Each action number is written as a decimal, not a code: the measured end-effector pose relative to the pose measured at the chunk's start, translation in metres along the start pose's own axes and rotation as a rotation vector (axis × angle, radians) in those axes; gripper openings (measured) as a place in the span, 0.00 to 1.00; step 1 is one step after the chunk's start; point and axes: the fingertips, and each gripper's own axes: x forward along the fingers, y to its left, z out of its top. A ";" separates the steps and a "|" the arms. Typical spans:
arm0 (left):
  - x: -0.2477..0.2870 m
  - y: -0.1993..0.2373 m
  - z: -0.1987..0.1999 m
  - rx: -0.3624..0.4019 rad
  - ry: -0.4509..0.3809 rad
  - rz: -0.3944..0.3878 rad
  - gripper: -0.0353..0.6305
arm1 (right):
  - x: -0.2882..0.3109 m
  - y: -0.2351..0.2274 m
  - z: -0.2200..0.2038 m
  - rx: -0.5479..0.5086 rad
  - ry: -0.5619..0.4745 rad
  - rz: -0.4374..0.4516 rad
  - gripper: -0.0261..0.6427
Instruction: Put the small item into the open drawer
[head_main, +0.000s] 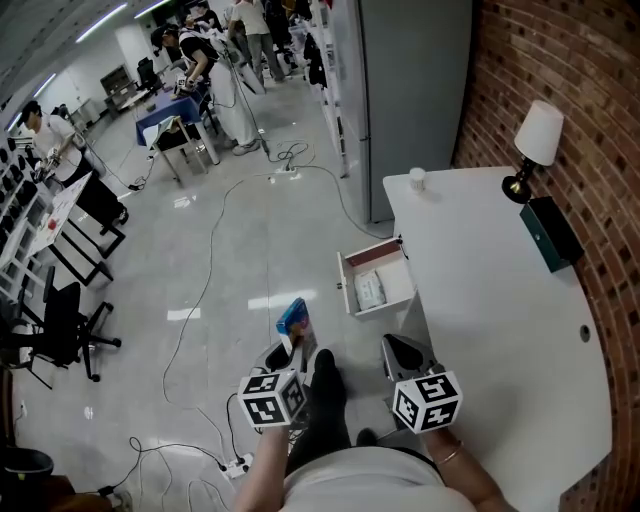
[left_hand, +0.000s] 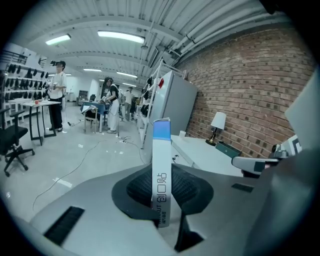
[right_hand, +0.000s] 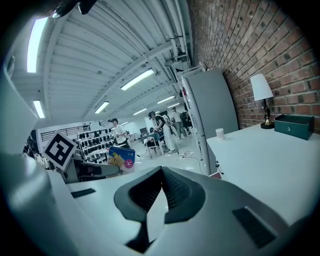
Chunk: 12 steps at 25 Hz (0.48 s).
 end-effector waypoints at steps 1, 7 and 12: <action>0.011 0.003 0.004 0.003 0.005 -0.011 0.18 | 0.010 -0.003 0.003 0.001 0.002 -0.007 0.05; 0.093 0.047 0.041 0.008 0.043 -0.072 0.18 | 0.091 -0.019 0.026 0.024 0.006 -0.062 0.05; 0.167 0.098 0.085 0.016 0.089 -0.118 0.18 | 0.179 -0.024 0.053 0.046 0.030 -0.112 0.05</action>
